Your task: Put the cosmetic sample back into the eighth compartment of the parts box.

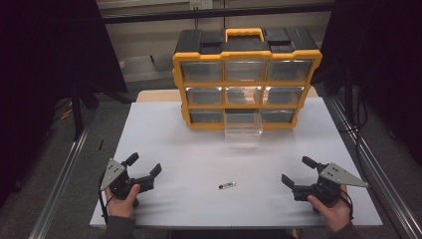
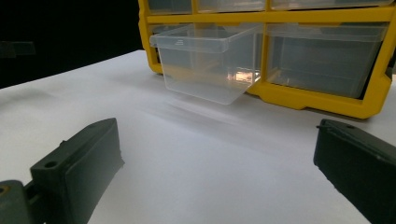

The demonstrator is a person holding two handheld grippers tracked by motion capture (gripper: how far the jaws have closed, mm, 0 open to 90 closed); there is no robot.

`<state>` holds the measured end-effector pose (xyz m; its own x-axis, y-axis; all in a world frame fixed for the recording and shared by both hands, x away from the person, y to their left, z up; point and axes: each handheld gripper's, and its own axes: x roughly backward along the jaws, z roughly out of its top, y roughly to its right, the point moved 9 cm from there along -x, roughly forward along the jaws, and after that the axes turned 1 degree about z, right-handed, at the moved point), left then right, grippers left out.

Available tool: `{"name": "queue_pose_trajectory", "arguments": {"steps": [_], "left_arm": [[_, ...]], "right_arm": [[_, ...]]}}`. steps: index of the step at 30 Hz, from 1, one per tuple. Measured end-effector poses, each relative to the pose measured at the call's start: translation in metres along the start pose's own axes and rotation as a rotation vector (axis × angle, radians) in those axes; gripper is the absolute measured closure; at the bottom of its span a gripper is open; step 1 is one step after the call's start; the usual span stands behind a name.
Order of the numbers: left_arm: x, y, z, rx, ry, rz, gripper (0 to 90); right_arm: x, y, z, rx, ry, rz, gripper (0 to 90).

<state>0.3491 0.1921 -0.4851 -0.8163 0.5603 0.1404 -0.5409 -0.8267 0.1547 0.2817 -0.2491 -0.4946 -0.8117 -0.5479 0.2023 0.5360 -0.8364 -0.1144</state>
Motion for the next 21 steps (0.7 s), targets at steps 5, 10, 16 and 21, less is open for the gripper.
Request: {"name": "queue_pose_trajectory", "arguments": {"steps": [5, 10, 16, 21], "left_arm": [[0.001, -0.001, -0.001, -0.017, -0.014, -0.001, 2.0], [0.001, 0.000, 0.000, -0.024, -0.016, -0.008, 2.0], [-0.002, 0.003, 0.000, 0.014, 0.001, -0.008, 2.0], [-0.001, 0.002, 0.000, -0.001, -0.009, -0.006, 2.0]], "right_arm": [[-0.004, -0.002, 0.001, 0.002, -0.006, 0.013, 0.5], [-0.013, -0.011, 0.002, 0.026, -0.037, 0.046, 0.2], [-0.025, -0.022, -0.001, 0.014, -0.094, 0.099, 0.0], [-0.032, -0.026, -0.001, 0.032, -0.120, 0.116, 0.6]]}}
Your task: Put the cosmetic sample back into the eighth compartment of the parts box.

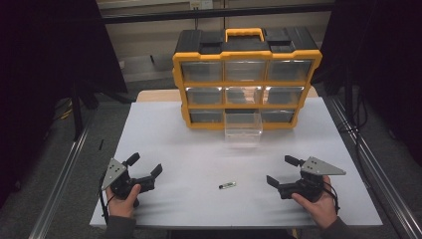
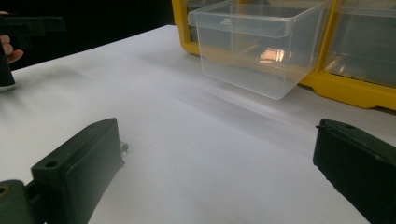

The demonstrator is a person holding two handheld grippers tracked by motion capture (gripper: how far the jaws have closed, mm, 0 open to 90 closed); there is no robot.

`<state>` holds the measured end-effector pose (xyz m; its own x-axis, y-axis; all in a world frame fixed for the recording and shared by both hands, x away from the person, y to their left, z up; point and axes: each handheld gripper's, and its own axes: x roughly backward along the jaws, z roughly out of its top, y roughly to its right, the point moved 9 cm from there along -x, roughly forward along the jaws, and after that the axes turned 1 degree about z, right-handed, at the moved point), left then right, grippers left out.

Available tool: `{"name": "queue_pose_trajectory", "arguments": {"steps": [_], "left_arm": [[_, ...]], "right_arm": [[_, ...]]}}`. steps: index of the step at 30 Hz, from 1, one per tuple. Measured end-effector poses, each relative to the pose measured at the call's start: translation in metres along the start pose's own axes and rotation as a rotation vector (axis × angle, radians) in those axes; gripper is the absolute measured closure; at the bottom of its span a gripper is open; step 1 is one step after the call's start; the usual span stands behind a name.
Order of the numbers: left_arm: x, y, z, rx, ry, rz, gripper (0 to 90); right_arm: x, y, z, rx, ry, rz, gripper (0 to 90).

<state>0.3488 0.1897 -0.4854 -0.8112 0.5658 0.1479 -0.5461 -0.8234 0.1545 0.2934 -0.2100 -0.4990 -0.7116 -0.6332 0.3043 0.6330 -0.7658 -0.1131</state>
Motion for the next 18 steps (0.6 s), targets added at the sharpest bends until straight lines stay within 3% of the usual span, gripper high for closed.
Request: {"name": "queue_pose_trajectory", "arguments": {"steps": [1, 18], "left_arm": [[0.001, -0.001, -0.001, -0.016, -0.012, -0.002, 1.9], [0.000, -0.001, -0.002, -0.021, -0.020, -0.013, 2.0]], "right_arm": [[-0.003, -0.002, 0.001, -0.004, -0.005, 0.004, 0.6], [-0.026, -0.013, 0.005, 0.000, -0.046, 0.065, 1.9]]}}
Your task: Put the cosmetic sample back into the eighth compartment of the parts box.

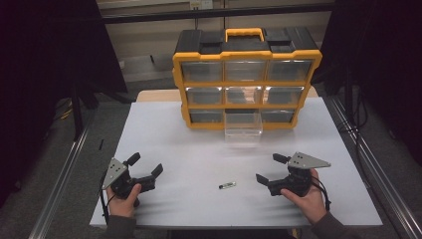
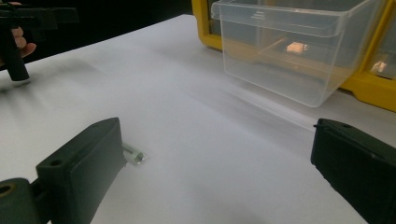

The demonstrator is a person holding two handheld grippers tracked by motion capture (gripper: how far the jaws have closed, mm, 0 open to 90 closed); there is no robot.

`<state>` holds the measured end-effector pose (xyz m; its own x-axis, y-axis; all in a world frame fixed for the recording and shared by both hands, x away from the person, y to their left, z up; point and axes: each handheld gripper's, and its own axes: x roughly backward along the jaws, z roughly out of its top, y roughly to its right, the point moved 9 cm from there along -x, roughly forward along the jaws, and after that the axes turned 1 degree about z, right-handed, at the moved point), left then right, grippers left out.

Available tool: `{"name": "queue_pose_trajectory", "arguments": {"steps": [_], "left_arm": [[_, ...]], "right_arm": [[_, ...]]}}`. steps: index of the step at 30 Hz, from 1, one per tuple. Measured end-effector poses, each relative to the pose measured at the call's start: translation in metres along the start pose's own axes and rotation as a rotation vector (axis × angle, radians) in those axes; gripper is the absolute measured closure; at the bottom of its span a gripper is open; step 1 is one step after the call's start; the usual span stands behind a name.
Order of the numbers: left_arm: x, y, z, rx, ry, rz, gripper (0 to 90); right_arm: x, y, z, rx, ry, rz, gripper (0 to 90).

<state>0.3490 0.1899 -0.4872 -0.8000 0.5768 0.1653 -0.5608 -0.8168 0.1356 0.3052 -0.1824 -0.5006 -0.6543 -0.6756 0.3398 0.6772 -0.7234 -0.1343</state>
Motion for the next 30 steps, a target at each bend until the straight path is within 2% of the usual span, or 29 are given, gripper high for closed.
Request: {"name": "queue_pose_trajectory", "arguments": {"steps": [13, 14, 21, 24, 25, 26, 30], "left_arm": [[-0.001, 0.000, -0.001, 0.004, -0.002, 0.008, 2.0], [0.000, -0.001, -0.002, -0.015, -0.017, 0.009, 2.0], [0.000, -0.002, -0.002, -0.021, -0.020, 0.008, 2.0], [-0.003, 0.001, 0.000, 0.026, 0.010, 0.012, 2.0], [-0.002, 0.001, 0.000, 0.016, 0.008, 0.005, 2.0], [-0.001, -0.001, -0.001, -0.016, -0.013, 0.002, 2.0], [-0.001, 0.000, -0.002, -0.011, -0.013, -0.011, 2.0]], "right_arm": [[-0.023, -0.017, 0.003, 0.022, -0.046, 0.067, 2.9], [-0.025, -0.018, 0.002, 0.025, -0.051, 0.069, 2.9], [-0.034, -0.025, 0.003, 0.025, -0.073, 0.092, 3.2], [-0.039, -0.028, 0.004, 0.022, -0.081, 0.102, 3.4], [-0.040, -0.029, 0.004, 0.027, -0.084, 0.106, 3.5], [-0.042, -0.030, 0.004, 0.028, -0.084, 0.112, 3.8], [-0.047, -0.033, 0.005, 0.039, -0.092, 0.119, 5.5]]}}
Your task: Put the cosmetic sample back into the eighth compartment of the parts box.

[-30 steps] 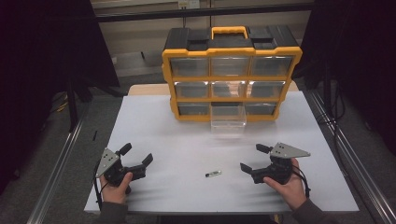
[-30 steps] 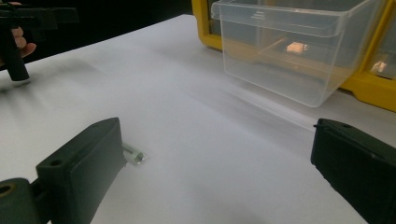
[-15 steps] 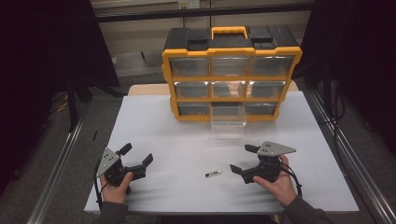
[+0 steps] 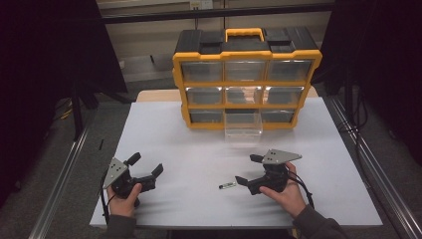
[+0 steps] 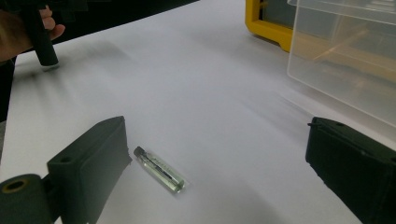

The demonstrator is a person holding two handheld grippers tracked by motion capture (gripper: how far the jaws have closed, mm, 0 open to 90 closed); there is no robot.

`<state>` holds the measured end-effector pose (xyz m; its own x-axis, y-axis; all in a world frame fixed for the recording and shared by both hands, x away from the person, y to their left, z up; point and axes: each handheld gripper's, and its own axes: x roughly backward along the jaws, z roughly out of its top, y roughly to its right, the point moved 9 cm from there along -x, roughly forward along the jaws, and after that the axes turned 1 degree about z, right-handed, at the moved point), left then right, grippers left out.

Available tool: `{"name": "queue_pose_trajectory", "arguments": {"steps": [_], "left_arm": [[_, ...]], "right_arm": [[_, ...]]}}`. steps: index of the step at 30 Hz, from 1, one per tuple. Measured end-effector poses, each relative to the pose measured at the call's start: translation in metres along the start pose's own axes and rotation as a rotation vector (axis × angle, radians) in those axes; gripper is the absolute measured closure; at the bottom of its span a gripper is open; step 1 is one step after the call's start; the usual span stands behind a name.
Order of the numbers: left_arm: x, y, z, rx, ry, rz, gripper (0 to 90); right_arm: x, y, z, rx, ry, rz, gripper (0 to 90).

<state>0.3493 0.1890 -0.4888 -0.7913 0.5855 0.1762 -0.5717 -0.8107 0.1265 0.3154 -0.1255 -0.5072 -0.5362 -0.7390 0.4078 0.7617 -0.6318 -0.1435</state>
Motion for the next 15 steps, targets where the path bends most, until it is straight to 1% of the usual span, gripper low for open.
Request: {"name": "queue_pose_trajectory", "arguments": {"steps": [1, 2, 3, 4, 7, 9, 10, 12, 13, 14, 15], "left_arm": [[-0.002, 0.001, 0.003, 0.043, 0.032, 0.016, 2.0], [-0.002, 0.000, 0.002, 0.036, 0.027, 0.021, 2.0], [-0.002, 0.000, 0.002, 0.037, 0.024, 0.019, 2.0], [-0.001, 0.000, 0.002, 0.025, 0.017, 0.017, 2.0], [-0.001, 0.000, 0.002, 0.035, 0.019, 0.021, 2.1], [-0.001, 0.000, 0.002, 0.024, 0.017, 0.018, 2.0], [-0.001, 0.000, 0.002, 0.027, 0.018, 0.018, 2.0], [-0.001, 0.000, 0.002, 0.025, 0.017, 0.017, 2.0], [-0.001, 0.000, 0.002, 0.026, 0.017, 0.018, 2.0], [-0.001, 0.000, 0.002, 0.025, 0.017, 0.018, 2.0], [-0.001, 0.000, 0.002, 0.025, 0.017, 0.018, 2.1]], "right_arm": [[-0.002, -0.001, 0.000, -0.001, -0.002, 0.005, 5.5], [-0.004, -0.002, 0.000, -0.002, -0.009, 0.009, 5.6], [-0.007, -0.004, -0.001, 0.000, -0.016, 0.018, 6.8], [-0.007, -0.004, -0.001, 0.000, -0.016, 0.018, 6.8], [-0.011, -0.007, 0.000, 0.009, -0.023, 0.036, 9.1], [-0.013, -0.009, 0.000, 0.007, -0.032, 0.052, 12.8], [-0.016, -0.012, -0.001, 0.006, -0.050, 0.069, 16.9], [-0.017, -0.013, -0.001, 0.012, -0.057, 0.078, 18.2], [-0.020, -0.015, -0.003, 0.010, -0.074, 0.094, 23.0], [-0.020, -0.015, -0.003, 0.010, -0.074, 0.094, 23.0], [-0.021, -0.017, -0.003, 0.011, -0.085, 0.111, 27.0]]}}
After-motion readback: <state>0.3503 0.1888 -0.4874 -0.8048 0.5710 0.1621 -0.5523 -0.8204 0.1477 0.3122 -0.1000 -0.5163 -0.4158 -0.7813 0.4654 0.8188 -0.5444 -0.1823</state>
